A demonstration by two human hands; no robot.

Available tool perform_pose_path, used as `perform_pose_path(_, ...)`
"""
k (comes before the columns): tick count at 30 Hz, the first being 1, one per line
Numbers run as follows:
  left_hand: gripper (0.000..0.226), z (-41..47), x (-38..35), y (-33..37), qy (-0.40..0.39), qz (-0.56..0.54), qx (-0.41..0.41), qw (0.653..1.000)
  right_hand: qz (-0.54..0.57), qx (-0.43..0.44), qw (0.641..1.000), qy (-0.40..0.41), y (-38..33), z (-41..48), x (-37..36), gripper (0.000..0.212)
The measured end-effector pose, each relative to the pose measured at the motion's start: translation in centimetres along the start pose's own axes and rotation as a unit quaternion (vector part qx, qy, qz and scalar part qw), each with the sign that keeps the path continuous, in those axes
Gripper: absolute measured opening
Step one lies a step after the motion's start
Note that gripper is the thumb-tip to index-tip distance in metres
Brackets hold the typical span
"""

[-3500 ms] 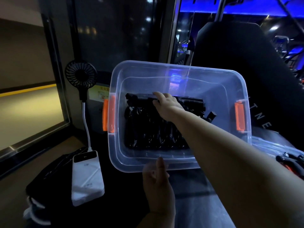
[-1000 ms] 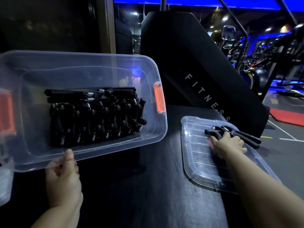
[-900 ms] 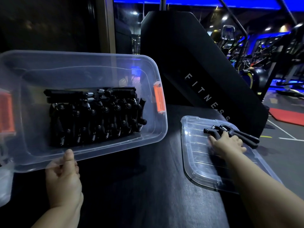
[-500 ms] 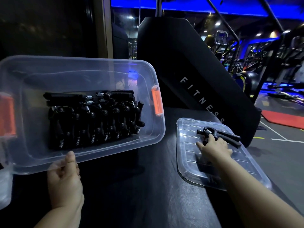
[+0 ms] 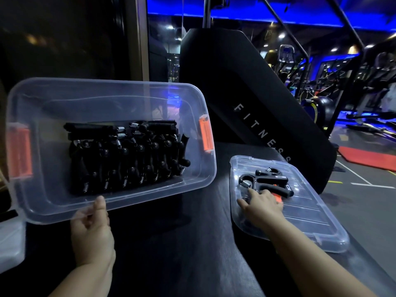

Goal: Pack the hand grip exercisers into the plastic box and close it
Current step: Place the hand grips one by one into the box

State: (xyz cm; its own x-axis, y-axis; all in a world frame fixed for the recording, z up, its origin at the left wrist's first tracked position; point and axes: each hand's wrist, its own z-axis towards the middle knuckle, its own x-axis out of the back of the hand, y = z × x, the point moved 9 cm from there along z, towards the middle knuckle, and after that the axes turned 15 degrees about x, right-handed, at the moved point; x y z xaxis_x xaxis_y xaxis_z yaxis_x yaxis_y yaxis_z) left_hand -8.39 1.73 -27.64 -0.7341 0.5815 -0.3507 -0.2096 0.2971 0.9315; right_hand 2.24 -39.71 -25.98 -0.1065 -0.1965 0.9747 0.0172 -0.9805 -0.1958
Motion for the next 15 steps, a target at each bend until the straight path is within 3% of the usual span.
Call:
perform_pose_path(6,0.021,0.4,0.1,-0.3,-0.009,0.002,-0.003,1.000,-0.001,0.056,0.998,-0.021,-2.5,-1.7,-0.5,0.045)
perform_pose_path(15,0.020,0.5,0.1,-0.6,-0.003,0.004,0.003,1.000,-0.021,0.112,0.993,0.006,-3.9,-3.5,-0.2,0.062)
